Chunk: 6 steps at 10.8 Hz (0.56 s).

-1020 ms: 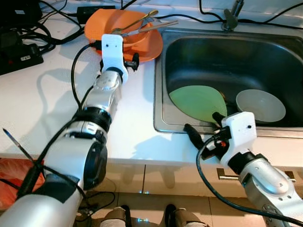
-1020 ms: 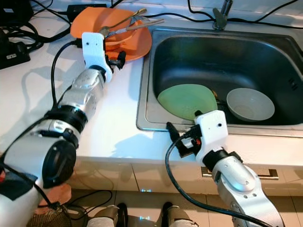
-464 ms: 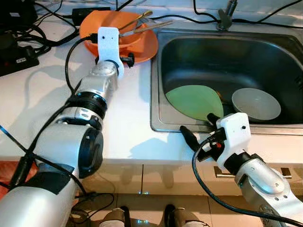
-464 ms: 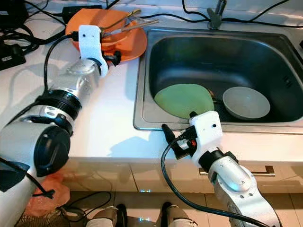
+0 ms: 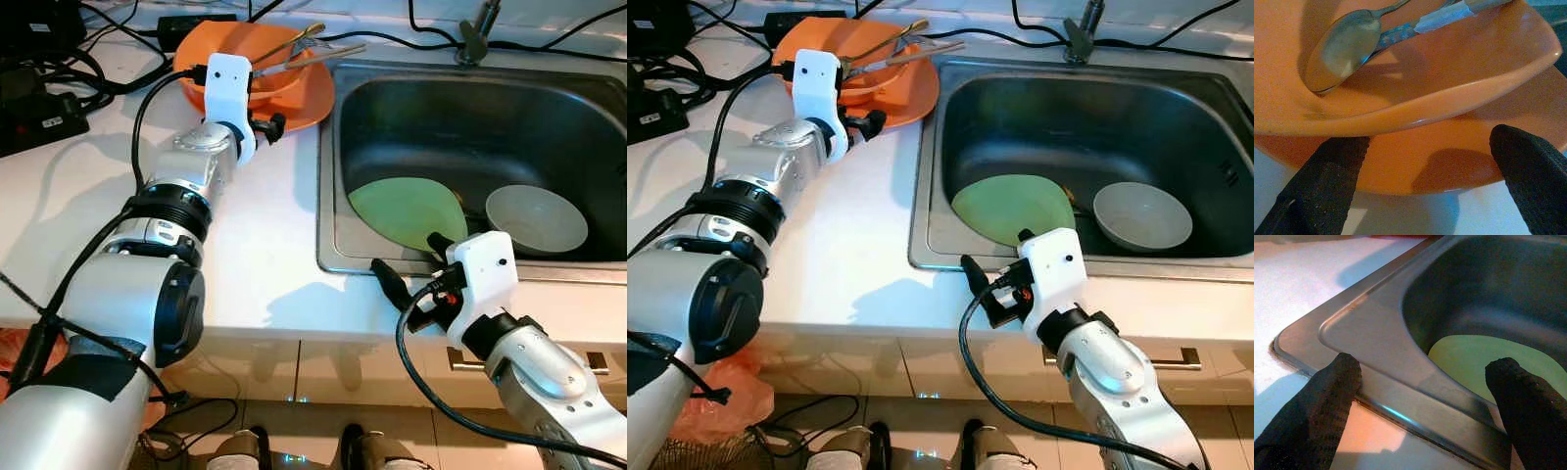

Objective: Kitchen organization

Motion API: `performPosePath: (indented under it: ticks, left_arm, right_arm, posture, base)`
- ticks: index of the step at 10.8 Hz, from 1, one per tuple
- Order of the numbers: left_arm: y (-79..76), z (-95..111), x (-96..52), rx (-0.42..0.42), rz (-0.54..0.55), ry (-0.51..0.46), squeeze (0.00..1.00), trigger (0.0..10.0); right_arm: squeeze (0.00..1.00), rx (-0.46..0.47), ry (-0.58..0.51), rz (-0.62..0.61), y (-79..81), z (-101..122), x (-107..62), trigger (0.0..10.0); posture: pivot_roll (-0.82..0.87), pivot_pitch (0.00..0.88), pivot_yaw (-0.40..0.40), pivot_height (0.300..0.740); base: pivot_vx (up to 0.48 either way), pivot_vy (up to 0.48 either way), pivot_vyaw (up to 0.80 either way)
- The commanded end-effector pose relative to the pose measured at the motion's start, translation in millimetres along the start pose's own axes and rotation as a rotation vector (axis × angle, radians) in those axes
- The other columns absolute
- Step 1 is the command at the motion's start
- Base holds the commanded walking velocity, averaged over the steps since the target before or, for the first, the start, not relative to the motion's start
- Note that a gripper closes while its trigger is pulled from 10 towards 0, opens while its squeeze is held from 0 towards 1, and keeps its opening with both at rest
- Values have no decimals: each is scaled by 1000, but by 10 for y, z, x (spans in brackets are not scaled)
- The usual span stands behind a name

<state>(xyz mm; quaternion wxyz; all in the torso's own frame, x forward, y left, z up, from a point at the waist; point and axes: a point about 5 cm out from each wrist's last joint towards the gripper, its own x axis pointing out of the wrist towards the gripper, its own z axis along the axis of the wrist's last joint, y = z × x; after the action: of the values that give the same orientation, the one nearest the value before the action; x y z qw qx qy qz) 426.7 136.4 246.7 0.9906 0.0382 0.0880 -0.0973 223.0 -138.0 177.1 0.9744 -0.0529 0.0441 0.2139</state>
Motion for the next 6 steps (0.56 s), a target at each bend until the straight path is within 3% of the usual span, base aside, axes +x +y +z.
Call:
performPosePath:
  ticks: [1, 6]
  left_arm:
    - [-28, -415, -4, 14, -45, 176, 0, 10000]
    - [160, -503, -86, 69, -134, 248, 0, 10000]
  right_arm:
    - [0, -6, 2, -1, -12, -6, 5, 10000]
    - [0, -5, -8, -2, -29, -3, 52, 10000]
  posture:
    - [-128, 188, -33, 740]
    - [-98, 171, -34, 740]
  base:
    - [0, 0, 0]
    - [0, 0, 0]
